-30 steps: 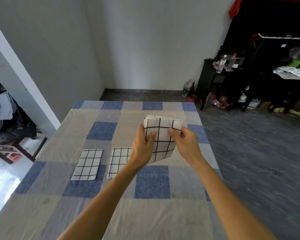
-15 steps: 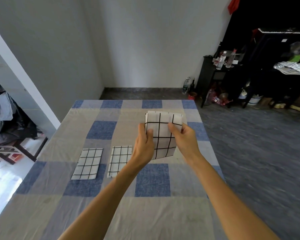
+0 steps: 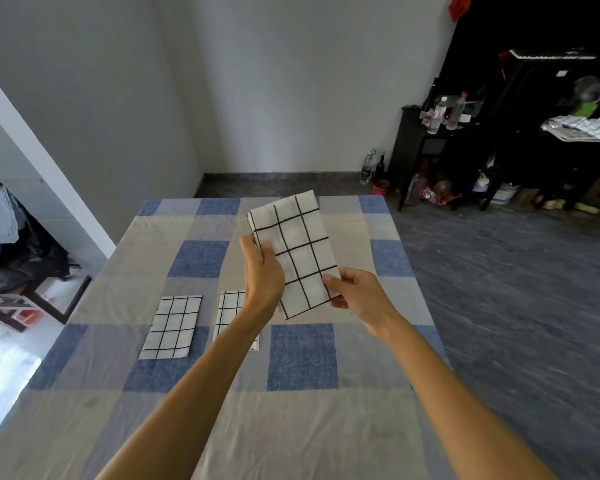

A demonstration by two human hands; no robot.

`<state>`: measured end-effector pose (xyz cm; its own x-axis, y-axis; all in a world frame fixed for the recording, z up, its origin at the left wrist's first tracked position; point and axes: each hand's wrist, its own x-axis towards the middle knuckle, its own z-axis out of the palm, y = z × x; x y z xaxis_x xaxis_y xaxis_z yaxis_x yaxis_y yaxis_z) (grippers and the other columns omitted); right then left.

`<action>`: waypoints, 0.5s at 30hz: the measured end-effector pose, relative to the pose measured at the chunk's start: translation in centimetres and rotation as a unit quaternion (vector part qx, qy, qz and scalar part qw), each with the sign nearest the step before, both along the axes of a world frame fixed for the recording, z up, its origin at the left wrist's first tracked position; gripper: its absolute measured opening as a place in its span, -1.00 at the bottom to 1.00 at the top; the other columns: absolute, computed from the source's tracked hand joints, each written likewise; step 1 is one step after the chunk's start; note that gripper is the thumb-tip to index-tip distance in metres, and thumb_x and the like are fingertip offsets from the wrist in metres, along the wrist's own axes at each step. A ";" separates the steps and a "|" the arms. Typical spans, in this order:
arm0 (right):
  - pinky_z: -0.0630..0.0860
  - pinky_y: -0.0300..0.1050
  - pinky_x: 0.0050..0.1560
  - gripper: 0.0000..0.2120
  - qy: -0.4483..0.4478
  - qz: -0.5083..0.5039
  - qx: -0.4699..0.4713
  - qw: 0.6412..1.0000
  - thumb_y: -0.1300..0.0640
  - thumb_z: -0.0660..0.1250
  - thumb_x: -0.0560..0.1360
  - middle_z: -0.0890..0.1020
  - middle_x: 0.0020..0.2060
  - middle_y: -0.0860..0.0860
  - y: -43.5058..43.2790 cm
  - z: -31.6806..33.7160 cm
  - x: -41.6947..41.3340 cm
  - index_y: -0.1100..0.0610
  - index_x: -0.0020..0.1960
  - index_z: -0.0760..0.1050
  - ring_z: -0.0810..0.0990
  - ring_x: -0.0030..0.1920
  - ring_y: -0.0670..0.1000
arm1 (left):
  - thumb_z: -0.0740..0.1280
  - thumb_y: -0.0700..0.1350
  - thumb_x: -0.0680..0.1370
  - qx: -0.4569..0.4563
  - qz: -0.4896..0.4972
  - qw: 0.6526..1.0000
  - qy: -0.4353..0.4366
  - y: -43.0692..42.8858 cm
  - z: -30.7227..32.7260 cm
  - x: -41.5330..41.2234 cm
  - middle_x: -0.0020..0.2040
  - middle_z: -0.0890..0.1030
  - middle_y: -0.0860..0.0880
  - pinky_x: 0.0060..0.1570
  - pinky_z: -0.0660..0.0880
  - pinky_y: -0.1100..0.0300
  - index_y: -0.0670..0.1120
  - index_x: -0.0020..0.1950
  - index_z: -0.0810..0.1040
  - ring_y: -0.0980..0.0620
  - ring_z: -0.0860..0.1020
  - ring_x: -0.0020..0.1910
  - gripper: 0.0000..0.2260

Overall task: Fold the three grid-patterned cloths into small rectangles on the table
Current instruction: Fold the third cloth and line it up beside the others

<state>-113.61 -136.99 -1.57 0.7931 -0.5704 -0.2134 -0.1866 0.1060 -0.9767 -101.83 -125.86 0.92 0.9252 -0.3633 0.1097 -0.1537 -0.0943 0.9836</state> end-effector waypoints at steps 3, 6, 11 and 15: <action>0.59 -0.21 -0.20 -0.90 -0.017 -0.032 0.029 0.999 0.17 0.34 0.55 0.68 -0.25 0.01 0.2 0.3 0.3 0.17 -0.05 0.61 0.64 -0.30 -0.08 | 0.04 -0.07 0.66 -0.012 -0.003 1.000 0.012 0.1 0.0 -0.1 -0.17 0.40 -0.09 -0.22 0.54 0.00 0.10 -0.09 0.23 -0.03 0.43 -0.21 -0.86; 0.59 -0.20 -0.22 -0.89 -0.035 -0.085 0.028 0.995 0.16 0.32 0.56 0.69 -0.23 0.05 0.2 0.6 0.7 0.15 -0.07 0.61 0.63 -0.30 -0.06 | 0.12 -0.02 0.64 -0.023 -0.062 0.995 0.074 0.2 -0.1 -0.9 -0.20 0.49 -0.11 -0.36 0.57 0.04 0.02 0.07 0.24 -0.08 0.52 -0.33 -0.93; 0.61 -0.17 -0.18 -0.91 -0.054 -0.145 0.007 0.988 0.14 0.32 0.56 0.70 -0.14 0.07 0.0 0.7 1.0 0.10 -0.05 0.60 0.66 -0.17 0.01 | 0.18 -0.06 0.63 0.003 -0.145 0.978 0.148 0.0 -0.7 -2.5 -0.04 0.55 -0.17 -0.37 0.61 -0.01 -0.02 0.22 0.21 -0.14 0.61 -0.38 -0.78; 0.57 -0.21 -0.22 -0.90 -0.050 -0.160 0.009 0.986 0.13 0.31 0.56 0.69 -0.11 0.06 -0.2 0.6 0.9 0.10 -0.03 0.60 0.66 -0.13 0.03 | 0.15 -0.07 0.64 0.053 -0.149 0.982 0.107 -0.1 -1.5 -2.0 -0.25 0.54 -0.14 -0.41 0.58 0.08 -0.03 0.27 0.22 -0.05 0.57 -0.47 -0.77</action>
